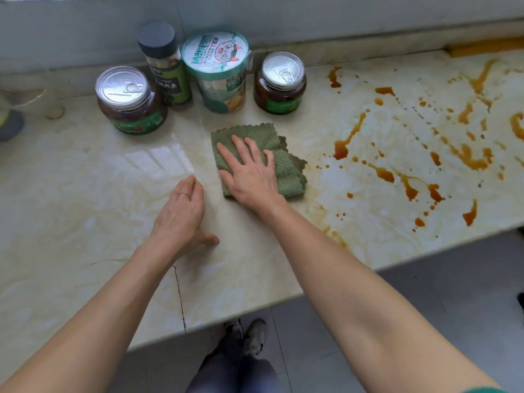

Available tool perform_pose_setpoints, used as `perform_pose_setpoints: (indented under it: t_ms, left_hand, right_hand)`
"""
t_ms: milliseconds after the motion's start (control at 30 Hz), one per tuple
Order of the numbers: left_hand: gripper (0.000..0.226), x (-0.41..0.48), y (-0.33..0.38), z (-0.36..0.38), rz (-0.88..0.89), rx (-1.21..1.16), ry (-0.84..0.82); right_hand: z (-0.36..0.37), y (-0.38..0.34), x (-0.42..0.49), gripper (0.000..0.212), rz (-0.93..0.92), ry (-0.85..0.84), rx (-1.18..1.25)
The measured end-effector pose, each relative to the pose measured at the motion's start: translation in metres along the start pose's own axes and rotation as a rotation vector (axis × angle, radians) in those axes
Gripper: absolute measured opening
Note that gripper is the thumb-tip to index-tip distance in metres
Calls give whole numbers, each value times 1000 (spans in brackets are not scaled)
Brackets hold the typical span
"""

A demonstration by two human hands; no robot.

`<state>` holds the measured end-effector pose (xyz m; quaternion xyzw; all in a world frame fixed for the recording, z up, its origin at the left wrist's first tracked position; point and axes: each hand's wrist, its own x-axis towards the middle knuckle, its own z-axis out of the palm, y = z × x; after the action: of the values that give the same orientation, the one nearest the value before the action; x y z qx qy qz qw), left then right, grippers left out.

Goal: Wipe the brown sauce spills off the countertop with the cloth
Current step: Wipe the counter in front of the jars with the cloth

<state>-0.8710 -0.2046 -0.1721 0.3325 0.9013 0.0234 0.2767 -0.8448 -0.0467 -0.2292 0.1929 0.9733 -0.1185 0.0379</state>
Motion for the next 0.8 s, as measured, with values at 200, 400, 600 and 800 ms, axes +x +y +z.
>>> perform_pose_setpoints:
  t_ms: [200, 400, 600, 800]
  left_hand:
    - [126, 0, 0, 1, 2, 10, -9]
    - [125, 2, 0, 1, 8, 15, -21]
    - [125, 1, 1, 4, 7, 20, -27]
    - [124, 2, 1, 0, 9, 17, -22]
  right_hand:
    - [-6, 16, 11, 58, 165, 29, 26]
    - [-11, 21, 19, 57, 26, -16, -4]
    - [-1, 4, 7, 56, 9, 10, 18]
    - [-9, 18, 25, 56, 67, 9, 30]
